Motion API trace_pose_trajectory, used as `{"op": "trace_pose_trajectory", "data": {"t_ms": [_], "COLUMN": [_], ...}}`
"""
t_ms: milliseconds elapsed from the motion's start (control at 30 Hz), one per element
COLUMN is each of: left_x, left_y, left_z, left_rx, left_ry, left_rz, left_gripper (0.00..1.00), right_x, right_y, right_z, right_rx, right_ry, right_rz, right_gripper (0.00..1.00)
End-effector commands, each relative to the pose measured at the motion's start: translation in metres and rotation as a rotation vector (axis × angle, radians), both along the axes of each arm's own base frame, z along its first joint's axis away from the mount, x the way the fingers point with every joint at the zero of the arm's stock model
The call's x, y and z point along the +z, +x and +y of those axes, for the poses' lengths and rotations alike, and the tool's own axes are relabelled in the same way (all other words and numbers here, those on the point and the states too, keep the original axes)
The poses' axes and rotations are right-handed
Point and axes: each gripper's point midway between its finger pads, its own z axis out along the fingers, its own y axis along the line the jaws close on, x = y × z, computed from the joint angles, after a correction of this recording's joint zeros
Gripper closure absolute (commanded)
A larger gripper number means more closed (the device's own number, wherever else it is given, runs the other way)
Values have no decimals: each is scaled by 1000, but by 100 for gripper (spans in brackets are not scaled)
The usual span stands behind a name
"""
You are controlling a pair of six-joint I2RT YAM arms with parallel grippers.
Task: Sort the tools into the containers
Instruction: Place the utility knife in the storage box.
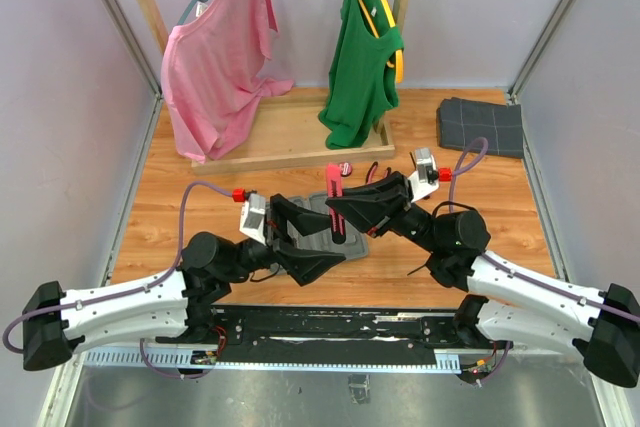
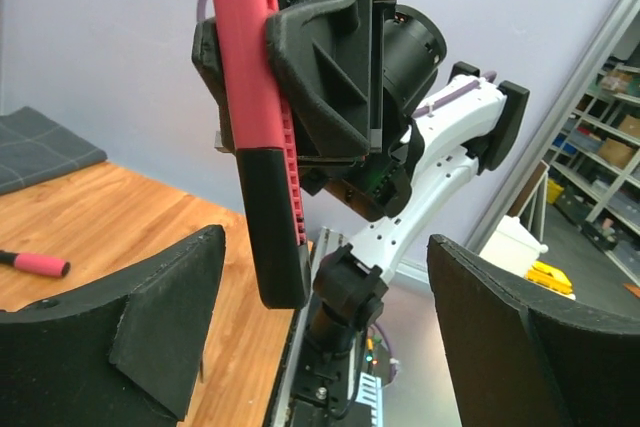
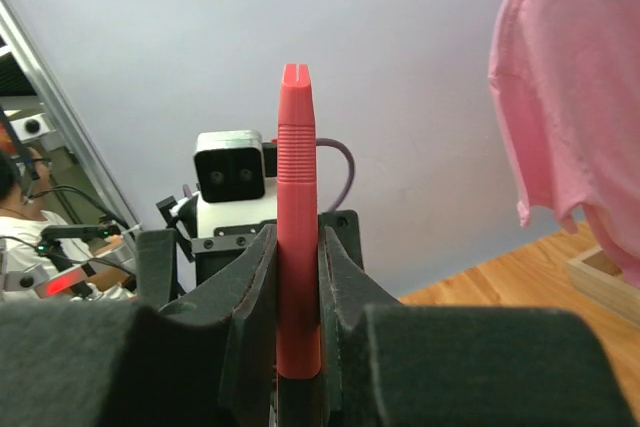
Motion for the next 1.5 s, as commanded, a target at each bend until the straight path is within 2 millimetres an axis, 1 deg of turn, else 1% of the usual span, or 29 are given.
{"op": "trace_pose_trajectory", "data": {"t_ms": [0,67,167,300,400,600,667,700,800,833,900,1000,1033,1067,1133,1233,1267,1333,1367,1433,1467], "left_x": [23,23,23,30,32,34,33,32,31,30,30,28,27,26,23,16,14,6,3,-5,-12], "left_y": [-14,-16,-17,-19,-17,-12,-11,-11,-11,-12,-11,-8,-6,-5,-1,12,16,26,31,43,48], "left_z": [-2,-6,-8,-4,-2,-1,-1,-2,-2,-2,-3,-1,-1,1,4,8,8,9,10,13,13], "left_rx": [-81,-98,-115,-118,-103,-73,-71,-70,-71,-71,-68,-49,-36,-26,0,69,92,146,172,244,268], "left_ry": [-99,-106,-120,-163,-170,-174,-168,-167,-161,-159,-153,-142,-137,-137,-136,-111,-96,-59,-42,-7,24], "left_rz": [-29,-24,-15,-23,-26,-31,-31,-32,-34,-36,-39,-35,-28,-24,-16,31,39,59,67,91,105], "left_gripper": [16,20,28,37,44,66,75,81,93,97,99,100,100,99,99,99,100,99,100,99,99], "right_x": [34,35,36,35,33,31,30,31,29,28,25,17,13,9,3,-9,-14,-23,-33,-39,-43], "right_y": [-15,-17,-20,-21,-21,-20,-19,-19,-18,-17,-15,-10,-6,-3,3,14,20,31,37,47,52], "right_z": [-14,-14,-14,-15,-14,-15,-16,-16,-16,-16,-16,-19,-20,-22,-28,-37,-42,-51,-55,-63,-66], "right_rx": [63,73,85,91,93,89,85,84,78,74,61,12,-14,-39,-99,-198,-242,-319,-353,-420,-452], "right_ry": [125,134,134,130,126,129,130,132,128,126,119,89,68,46,0,-88,-114,-170,-217,-267,-294], "right_rz": [-75,-77,-82,-81,-75,-66,-63,-63,-57,-54,-57,-51,-43,-33,-23,0,21,72,104,151,178], "right_gripper": [99,99,99,99,99,99,99,99,98,95,85,57,51,47,42,37,36,32,31,27,26]}}
